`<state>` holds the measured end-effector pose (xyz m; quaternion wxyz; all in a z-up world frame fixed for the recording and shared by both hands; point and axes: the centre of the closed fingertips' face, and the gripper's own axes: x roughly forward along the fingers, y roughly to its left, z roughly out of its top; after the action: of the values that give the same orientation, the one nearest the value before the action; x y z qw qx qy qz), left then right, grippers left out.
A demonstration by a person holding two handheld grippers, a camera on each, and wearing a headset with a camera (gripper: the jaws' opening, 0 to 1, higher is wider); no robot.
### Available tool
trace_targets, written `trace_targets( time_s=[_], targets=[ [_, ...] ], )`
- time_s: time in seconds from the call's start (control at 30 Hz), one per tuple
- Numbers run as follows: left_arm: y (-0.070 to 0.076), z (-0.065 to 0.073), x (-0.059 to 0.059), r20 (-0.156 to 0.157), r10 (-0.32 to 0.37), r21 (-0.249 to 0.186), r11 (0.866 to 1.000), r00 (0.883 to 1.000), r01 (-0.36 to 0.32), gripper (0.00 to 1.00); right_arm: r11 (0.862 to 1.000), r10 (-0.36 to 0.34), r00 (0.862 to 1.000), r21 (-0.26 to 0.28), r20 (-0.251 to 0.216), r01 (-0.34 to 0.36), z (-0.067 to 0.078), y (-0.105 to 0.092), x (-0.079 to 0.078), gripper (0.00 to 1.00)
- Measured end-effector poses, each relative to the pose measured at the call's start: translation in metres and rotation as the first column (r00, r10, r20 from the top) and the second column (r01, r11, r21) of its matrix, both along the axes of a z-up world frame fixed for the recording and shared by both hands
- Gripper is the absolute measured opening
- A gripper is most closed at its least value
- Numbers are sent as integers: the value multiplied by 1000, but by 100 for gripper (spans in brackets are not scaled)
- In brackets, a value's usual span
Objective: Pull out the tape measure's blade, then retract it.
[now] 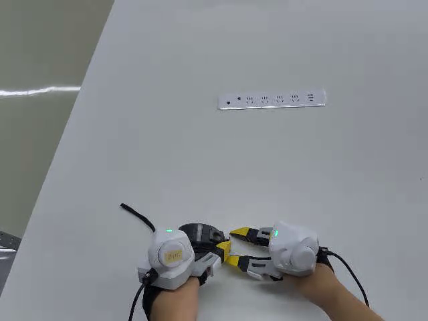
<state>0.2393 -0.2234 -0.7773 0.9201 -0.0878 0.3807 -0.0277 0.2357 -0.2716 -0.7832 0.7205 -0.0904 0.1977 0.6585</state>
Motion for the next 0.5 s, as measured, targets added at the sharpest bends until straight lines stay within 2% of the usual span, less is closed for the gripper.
trace_targets(
  time_s=[0.2,0.23,0.5],
  targets=[
    [-2,2,-1,4,-27,0,1000,1000,27,70,1000,-21,1000,4,-2,21,4,-6,1,32],
    [-3,4,-1,13,-31,-6,1000,999,31,70,1000,-26,1000,3,-2,26,3,-9,1,32],
    [-5,6,-3,21,-63,-28,998,998,64,71,995,-92,996,26,-21,92,12,-22,2,34]
  ],
)
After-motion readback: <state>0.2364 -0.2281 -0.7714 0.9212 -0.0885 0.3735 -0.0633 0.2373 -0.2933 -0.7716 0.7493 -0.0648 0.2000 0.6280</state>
